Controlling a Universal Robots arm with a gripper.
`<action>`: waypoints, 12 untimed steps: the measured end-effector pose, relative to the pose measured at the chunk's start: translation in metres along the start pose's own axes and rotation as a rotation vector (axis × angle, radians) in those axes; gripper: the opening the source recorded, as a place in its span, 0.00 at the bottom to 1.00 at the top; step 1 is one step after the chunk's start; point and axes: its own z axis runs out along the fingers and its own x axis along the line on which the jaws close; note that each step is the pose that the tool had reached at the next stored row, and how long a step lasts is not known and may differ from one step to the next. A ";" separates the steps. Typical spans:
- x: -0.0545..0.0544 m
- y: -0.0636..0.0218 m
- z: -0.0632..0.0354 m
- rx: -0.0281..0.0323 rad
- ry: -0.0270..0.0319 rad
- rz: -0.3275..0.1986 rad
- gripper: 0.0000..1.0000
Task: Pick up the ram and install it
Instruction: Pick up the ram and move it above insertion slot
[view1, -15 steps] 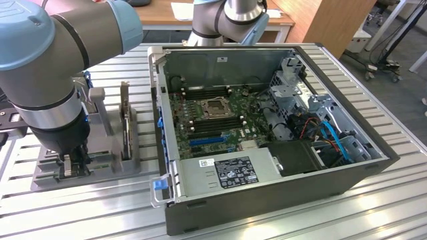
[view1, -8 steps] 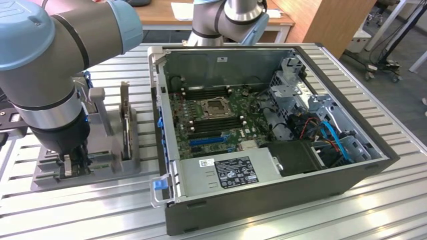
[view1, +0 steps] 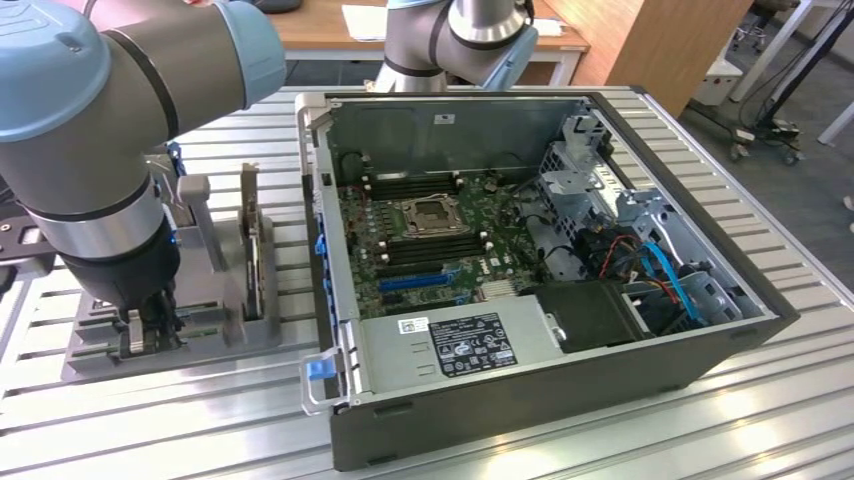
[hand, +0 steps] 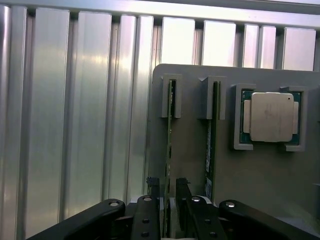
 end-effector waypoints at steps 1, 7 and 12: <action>0.000 0.0000 0.0002 -0.0001 0.0001 0.000 0.27; 0.000 0.0000 0.0004 -0.0002 0.0002 0.000 0.27; 0.000 -0.0017 0.0005 -0.0001 0.0001 0.000 0.27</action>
